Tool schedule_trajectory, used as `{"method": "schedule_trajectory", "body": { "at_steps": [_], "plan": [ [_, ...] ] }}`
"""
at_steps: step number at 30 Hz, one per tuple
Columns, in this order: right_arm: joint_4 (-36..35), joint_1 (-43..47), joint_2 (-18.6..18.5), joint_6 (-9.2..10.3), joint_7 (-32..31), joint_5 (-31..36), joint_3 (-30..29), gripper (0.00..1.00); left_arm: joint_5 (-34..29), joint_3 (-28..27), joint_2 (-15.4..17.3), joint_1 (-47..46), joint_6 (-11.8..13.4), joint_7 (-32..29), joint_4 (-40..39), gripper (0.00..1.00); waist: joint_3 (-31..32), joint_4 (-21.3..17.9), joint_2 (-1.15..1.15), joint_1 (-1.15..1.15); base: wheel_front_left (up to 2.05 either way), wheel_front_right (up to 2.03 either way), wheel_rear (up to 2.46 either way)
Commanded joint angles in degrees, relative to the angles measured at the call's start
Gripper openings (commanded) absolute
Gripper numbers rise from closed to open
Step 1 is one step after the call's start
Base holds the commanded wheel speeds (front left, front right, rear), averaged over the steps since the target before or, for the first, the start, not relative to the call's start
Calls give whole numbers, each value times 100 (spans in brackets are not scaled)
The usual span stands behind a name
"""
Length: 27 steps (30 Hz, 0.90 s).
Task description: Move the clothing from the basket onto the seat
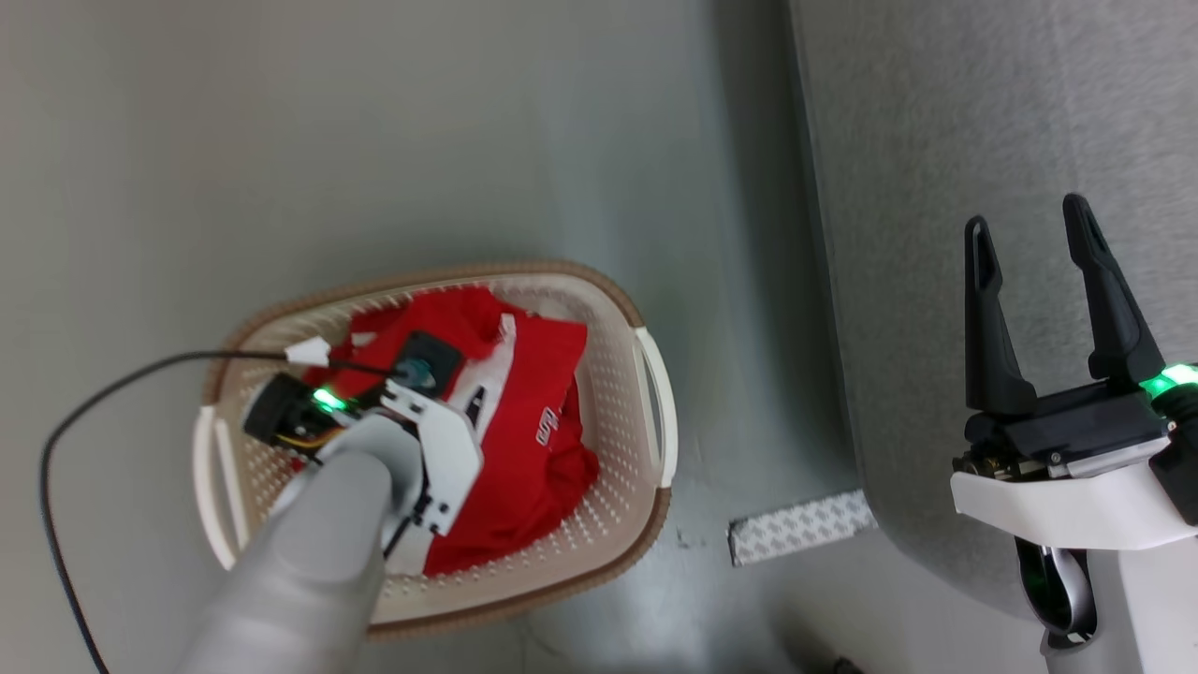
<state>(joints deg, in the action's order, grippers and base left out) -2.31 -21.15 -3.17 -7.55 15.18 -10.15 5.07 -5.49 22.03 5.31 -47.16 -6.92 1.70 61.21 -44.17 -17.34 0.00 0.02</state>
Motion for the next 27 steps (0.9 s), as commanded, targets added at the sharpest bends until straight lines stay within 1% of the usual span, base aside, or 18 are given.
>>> {"method": "schedule_trajectory", "body": {
  "at_steps": [1, 4, 11, 15, 18, 19, 20, 21, 22, 23, 27],
  "plan": [
    [-78, -128, 30, 12, -4, 41, 16, 100, 97, -35, 101, -196, 101, -51, 158, 100, -506, -129, 0, -2, 0, 0, 0],
    [-164, -175, 32, 12, -4, 65, 72, 100, 109, -40, 115, -418, 187, -126, 431, 100, -705, -122, 0, -2, 0, 0, 0],
    [-336, -276, 32, 13, -4, 128, 120, 100, 146, -19, 209, -819, 190, 70, 742, 100, -1042, -122, 0, -2, 4, 4, 4],
    [-425, -299, 34, 12, -4, 287, 169, 100, 169, 27, 253, -906, 142, 209, 877, 100, -1140, 2, 0, -2, 18, 18, 18],
    [-462, -229, 33, 12, -4, 343, 185, 100, 200, 110, 207, -917, 81, 266, 976, 100, -1174, 86, 0, -2, 11, 11, 11],
    [-471, -207, 32, 12, -4, 358, 180, 100, 199, 150, 184, -912, 51, 290, 998, 91, -1185, 108, 0, -2, 8, 8, 8],
    [-476, -191, 32, 12, -4, 367, 172, 100, 182, 199, 164, -903, 42, 318, 1017, 62, -1193, 128, 0, -2, 7, 7, 7],
    [-485, -177, 33, 12, -4, 386, 166, 100, 141, 260, 158, -896, 18, 345, 1030, 42, -1198, 146, 0, -2, 6, 6, 6],
    [-490, -164, 33, 12, -4, 396, 156, 100, 129, 309, 150, -890, -2, 400, 1044, 16, -1201, 163, 0, -2, 4, 4, 4],
    [-495, -154, 33, 12, -4, 408, 146, 100, 131, 352, 141, -890, -10, 443, 1055, 0, -1201, 178, 0, -2, 2, 2, 2],
    [-484, -126, 33, 12, -4, 421, 88, 100, 205, 505, 33, -931, -47, 665, 1079, 0, -1161, 233, 0, -2, 0, 0, 0]
  ]
}}
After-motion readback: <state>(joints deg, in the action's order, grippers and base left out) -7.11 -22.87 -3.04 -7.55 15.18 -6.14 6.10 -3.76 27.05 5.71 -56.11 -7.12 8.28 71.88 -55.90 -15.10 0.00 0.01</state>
